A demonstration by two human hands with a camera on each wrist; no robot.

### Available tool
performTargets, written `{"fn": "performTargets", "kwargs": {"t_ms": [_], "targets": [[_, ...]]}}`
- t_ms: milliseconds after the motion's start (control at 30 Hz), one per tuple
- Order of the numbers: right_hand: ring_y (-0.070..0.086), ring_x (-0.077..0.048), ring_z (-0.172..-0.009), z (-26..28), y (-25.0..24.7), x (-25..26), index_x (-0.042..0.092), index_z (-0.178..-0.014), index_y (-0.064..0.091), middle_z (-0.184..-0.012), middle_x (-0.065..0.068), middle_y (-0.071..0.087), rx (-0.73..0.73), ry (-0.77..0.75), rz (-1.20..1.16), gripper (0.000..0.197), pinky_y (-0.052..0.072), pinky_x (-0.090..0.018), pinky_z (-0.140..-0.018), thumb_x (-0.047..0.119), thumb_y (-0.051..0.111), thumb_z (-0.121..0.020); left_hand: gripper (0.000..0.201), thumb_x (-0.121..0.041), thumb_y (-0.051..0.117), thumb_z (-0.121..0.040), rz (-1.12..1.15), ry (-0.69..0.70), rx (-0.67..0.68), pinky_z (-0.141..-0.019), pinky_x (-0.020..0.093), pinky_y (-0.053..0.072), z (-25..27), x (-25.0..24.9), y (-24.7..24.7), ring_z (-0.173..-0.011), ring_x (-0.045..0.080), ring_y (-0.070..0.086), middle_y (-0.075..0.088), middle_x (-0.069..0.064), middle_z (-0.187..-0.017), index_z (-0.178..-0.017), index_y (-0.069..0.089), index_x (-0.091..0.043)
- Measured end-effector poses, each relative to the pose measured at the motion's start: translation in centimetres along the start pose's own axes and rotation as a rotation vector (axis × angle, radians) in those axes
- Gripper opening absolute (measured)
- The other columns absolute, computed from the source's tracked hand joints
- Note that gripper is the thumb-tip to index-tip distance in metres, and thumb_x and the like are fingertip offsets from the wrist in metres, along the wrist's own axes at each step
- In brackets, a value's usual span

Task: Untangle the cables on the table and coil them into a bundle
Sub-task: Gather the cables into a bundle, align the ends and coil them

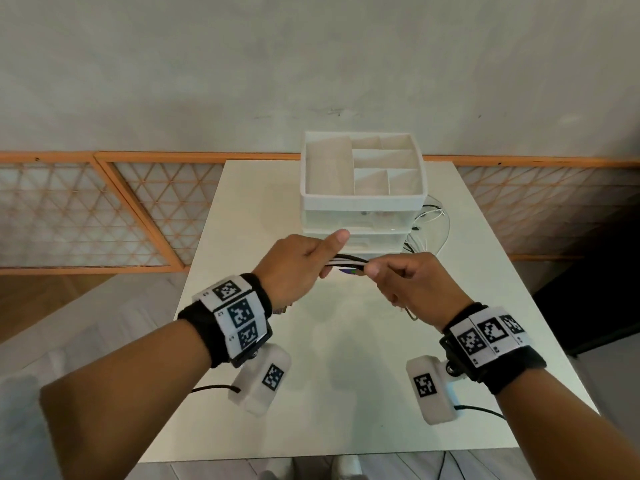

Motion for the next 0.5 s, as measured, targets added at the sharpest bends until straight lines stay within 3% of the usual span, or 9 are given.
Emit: {"fn": "performTargets", "kwargs": {"t_ms": [100,167,300,400,467,500], "targets": [[0.034,-0.006,-0.050,0.4,-0.1,0.3,0.015,-0.091,0.080,-0.052,0.013,0.043,-0.059,-0.088,0.013,0.026,0.031,-0.014,-0.049,0.035,0.068,-0.081,0.062,-0.069,0.033,-0.090,0.064,-0.024,0.222,-0.053,0.025,0.035,0.6,0.9,1.5,-0.046,0.015,0.033,0.039,-0.009,-0.047,-0.062,0.048,-0.016],[0.036,-0.005,-0.052,0.7,0.3,0.4,0.018,-0.091,0.080,-0.055,0.013,0.045,-0.060,-0.120,0.017,0.022,0.032,-0.014,-0.053,0.034,0.069,-0.082,0.060,-0.066,0.034,-0.092,0.103,-0.045,0.263,-0.053,0.026,0.034,0.9,1.1,1.5,-0.046,0.013,0.033,0.040,-0.008,-0.048,-0.063,0.049,-0.015],[0.044,-0.012,-0.052,1.0,-0.3,-0.8,0.015,-0.092,0.076,-0.057,0.003,0.048,-0.046,-0.043,0.003,0.034,0.040,-0.025,-0.055,0.047,0.065,-0.083,0.055,-0.059,0.048,-0.093,0.414,-0.091,-0.043,-0.047,0.026,0.027,-0.1,0.7,-2.4,-0.045,0.016,0.027,0.035,-0.001,-0.050,-0.063,0.056,-0.013],[0.050,-0.035,-0.057,1.2,-1.9,-1.1,0.028,-0.073,0.074,-0.054,0.001,0.048,-0.124,-0.053,-0.012,0.026,0.041,-0.037,-0.061,0.049,0.065,-0.086,0.055,-0.055,0.048,-0.095,0.666,-0.176,-0.258,-0.042,0.022,0.030,-0.5,1.5,-4.3,-0.040,0.014,0.028,0.034,-0.004,-0.044,-0.065,0.058,-0.010],[0.041,-0.031,-0.054,1.2,-2.3,-0.5,0.024,-0.076,0.075,-0.054,0.001,0.041,-0.184,-0.082,-0.059,0.036,0.037,-0.035,-0.059,0.057,0.064,-0.082,0.054,-0.053,0.043,-0.098,0.695,-0.200,-0.301,-0.041,0.021,0.031,-0.5,1.9,-3.9,-0.040,0.014,0.028,0.033,-0.006,-0.043,-0.069,0.058,-0.009],[0.036,-0.024,-0.053,1.1,-2.1,-0.2,0.017,-0.084,0.074,-0.056,0.000,0.039,-0.199,-0.087,-0.085,0.053,0.035,-0.032,-0.055,0.068,0.064,-0.077,0.054,-0.052,0.041,-0.099,0.688,-0.212,-0.313,-0.041,0.021,0.030,-0.5,2.0,-3.3,-0.040,0.013,0.028,0.034,-0.006,-0.043,-0.071,0.057,-0.009]]}}
Point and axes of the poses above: each hand's wrist, its own z-axis away from the middle knuckle, its own y-axis out of the palm, x = y × z, the point moved 6 cm from there along -z, towards the middle knuckle
